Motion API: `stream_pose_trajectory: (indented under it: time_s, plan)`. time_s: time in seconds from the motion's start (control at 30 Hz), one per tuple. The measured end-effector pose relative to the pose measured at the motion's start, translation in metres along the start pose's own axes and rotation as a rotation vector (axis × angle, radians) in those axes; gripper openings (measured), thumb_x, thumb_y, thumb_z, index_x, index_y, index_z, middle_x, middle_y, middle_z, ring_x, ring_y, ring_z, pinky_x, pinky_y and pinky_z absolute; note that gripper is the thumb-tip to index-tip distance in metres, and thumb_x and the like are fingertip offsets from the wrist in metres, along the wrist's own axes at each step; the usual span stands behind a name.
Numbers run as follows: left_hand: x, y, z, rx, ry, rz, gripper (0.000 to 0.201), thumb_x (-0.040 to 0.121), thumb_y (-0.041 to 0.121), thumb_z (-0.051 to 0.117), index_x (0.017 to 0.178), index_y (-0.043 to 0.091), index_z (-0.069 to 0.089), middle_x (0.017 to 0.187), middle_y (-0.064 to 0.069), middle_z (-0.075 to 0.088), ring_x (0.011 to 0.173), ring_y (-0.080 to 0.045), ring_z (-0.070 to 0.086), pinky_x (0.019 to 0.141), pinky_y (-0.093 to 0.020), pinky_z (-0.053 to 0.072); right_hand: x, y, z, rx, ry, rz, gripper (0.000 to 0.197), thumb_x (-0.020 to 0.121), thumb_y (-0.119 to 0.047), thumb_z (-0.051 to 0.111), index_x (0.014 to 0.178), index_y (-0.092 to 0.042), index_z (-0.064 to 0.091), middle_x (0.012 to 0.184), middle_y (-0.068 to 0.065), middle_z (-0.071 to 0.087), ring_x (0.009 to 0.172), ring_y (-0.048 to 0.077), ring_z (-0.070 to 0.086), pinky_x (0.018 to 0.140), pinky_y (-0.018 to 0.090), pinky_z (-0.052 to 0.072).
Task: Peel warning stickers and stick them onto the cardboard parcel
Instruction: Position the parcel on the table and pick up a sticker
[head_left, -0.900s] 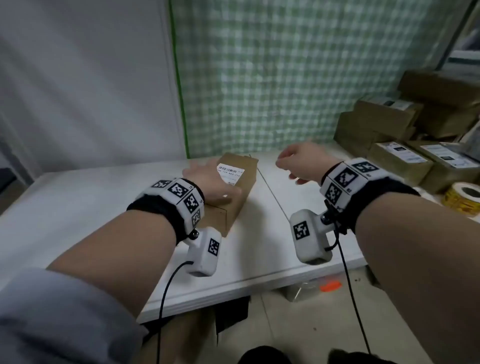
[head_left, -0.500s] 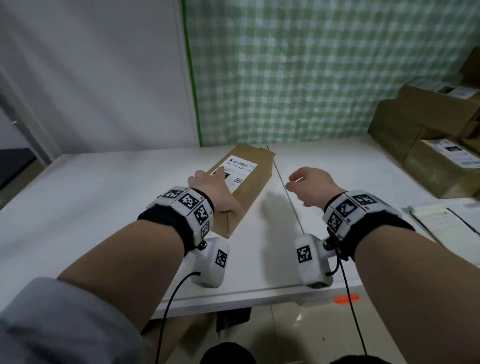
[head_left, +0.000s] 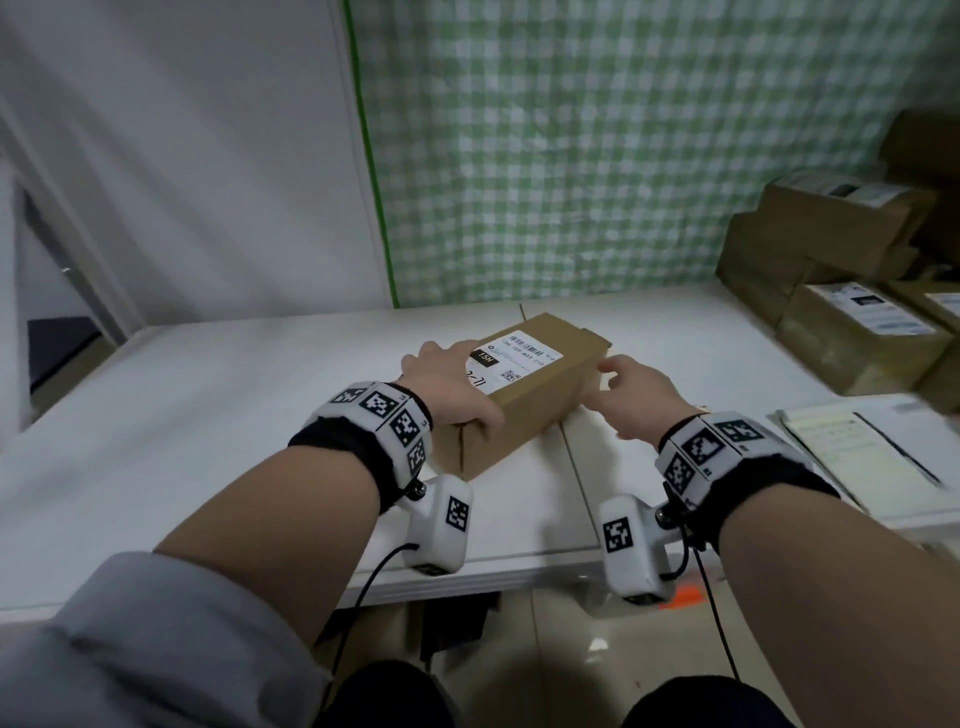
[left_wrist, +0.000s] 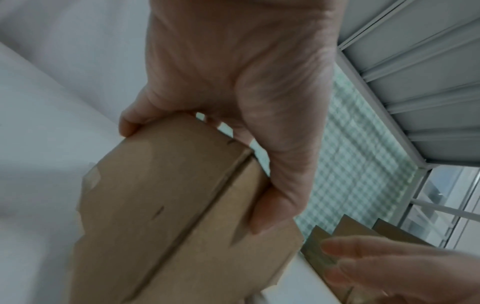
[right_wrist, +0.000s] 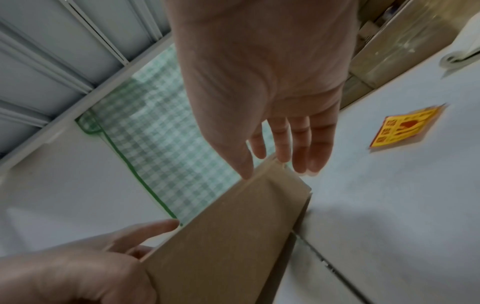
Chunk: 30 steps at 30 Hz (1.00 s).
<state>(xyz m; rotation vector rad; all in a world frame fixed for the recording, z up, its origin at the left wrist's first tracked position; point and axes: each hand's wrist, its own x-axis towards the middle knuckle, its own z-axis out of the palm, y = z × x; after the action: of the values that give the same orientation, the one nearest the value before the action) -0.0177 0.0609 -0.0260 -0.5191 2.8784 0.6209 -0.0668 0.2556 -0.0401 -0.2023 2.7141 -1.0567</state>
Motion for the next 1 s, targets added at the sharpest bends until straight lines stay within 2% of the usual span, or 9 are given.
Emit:
stream_pose_trajectory:
  time_s: [0.13, 0.23, 0.37, 0.47, 0.57, 0.67, 0.87, 0.93, 1.0]
  plan:
    - [-0.002, 0.015, 0.004, -0.093, -0.042, 0.016, 0.111, 0.042, 0.04, 0.077, 0.14, 0.042, 0.027, 0.128, -0.004, 0.039, 0.12, -0.028, 0.038, 0.097, -0.042, 0.045, -0.009, 0.017, -0.018, -0.017, 0.03, 0.014, 0.054, 0.085, -0.021, 0.055, 0.137, -0.014, 0.042, 0.134, 0.014, 0.05, 0.115, 0.034, 0.055, 0.097, 0.046, 0.047]
    - [0.0, 0.019, 0.006, -0.139, -0.071, 0.029, 0.118, 0.031, 0.037, 0.075, 0.139, 0.043, 0.029, 0.129, -0.003, 0.04, 0.119, -0.028, 0.041, 0.096, -0.044, 0.046, -0.008, 0.029, -0.025, 0.014, 0.069, 0.022, 0.061, 0.083, -0.024, 0.059, 0.14, -0.016, 0.039, 0.136, 0.014, 0.05, 0.114, 0.033, 0.056, 0.096, 0.046, 0.048]
    - [0.008, 0.01, 0.01, -0.165, -0.104, 0.007, 0.122, 0.027, 0.029, 0.075, 0.14, 0.039, 0.031, 0.129, -0.002, 0.044, 0.116, -0.028, 0.045, 0.094, -0.043, 0.049, 0.002, 0.04, -0.024, 0.026, 0.094, 0.049, 0.068, 0.084, -0.02, 0.056, 0.147, -0.017, 0.029, 0.138, 0.014, 0.049, 0.114, 0.032, 0.056, 0.097, 0.044, 0.048]
    - [0.015, 0.003, 0.01, -0.152, -0.088, -0.011, 0.117, 0.031, 0.023, 0.074, 0.14, 0.035, 0.032, 0.126, -0.001, 0.045, 0.117, -0.028, 0.044, 0.093, -0.043, 0.049, 0.011, 0.055, -0.02, -0.03, 0.119, 0.092, 0.062, 0.087, -0.011, 0.051, 0.146, -0.016, 0.031, 0.133, 0.013, 0.054, 0.119, 0.029, 0.052, 0.094, 0.032, 0.042]
    - [0.023, 0.001, 0.011, -0.089, -0.07, -0.001, 0.116, 0.035, 0.02, 0.072, 0.142, 0.034, 0.03, 0.128, 0.001, 0.042, 0.122, -0.026, 0.039, 0.096, -0.044, 0.046, 0.02, 0.071, -0.016, -0.043, 0.156, 0.165, 0.054, 0.088, -0.009, 0.048, 0.141, -0.014, 0.041, 0.134, 0.01, 0.055, 0.124, 0.027, 0.05, 0.096, 0.027, 0.038]
    - [0.031, 0.004, 0.015, -0.041, -0.1, 0.036, 0.116, 0.039, 0.017, 0.072, 0.144, 0.033, 0.026, 0.128, 0.003, 0.04, 0.122, -0.026, 0.037, 0.096, -0.044, 0.046, 0.028, 0.082, -0.014, -0.085, 0.162, 0.199, 0.049, 0.088, -0.011, 0.05, 0.137, -0.012, 0.048, 0.137, 0.009, 0.054, 0.127, 0.028, 0.048, 0.1, 0.029, 0.037]
    - [0.045, 0.012, 0.012, 0.232, -0.166, 0.076, 0.116, 0.052, 0.015, 0.071, 0.147, 0.033, 0.009, 0.138, 0.002, 0.032, 0.127, -0.029, 0.028, 0.095, -0.051, 0.044, 0.039, 0.092, -0.016, -0.095, 0.239, 0.22, 0.04, 0.09, -0.017, 0.05, 0.13, -0.012, 0.055, 0.134, 0.011, 0.057, 0.125, 0.029, 0.049, 0.099, 0.03, 0.039]
    - [0.047, 0.014, 0.012, 0.283, -0.173, 0.075, 0.115, 0.053, 0.018, 0.072, 0.147, 0.034, 0.007, 0.141, 0.002, 0.03, 0.131, -0.032, 0.024, 0.097, -0.053, 0.041, 0.041, 0.091, -0.015, -0.054, 0.242, 0.208, 0.042, 0.089, -0.022, 0.054, 0.13, -0.012, 0.055, 0.133, 0.009, 0.059, 0.125, 0.028, 0.05, 0.099, 0.029, 0.038]
    - [0.05, 0.014, 0.014, 0.253, -0.167, 0.089, 0.115, 0.052, 0.024, 0.075, 0.147, 0.035, 0.011, 0.141, 0.003, 0.031, 0.13, -0.031, 0.026, 0.098, -0.052, 0.041, 0.042, 0.084, -0.013, 0.043, 0.203, 0.173, 0.049, 0.086, -0.026, 0.058, 0.133, -0.014, 0.052, 0.132, 0.008, 0.059, 0.125, 0.025, 0.05, 0.102, 0.031, 0.037]
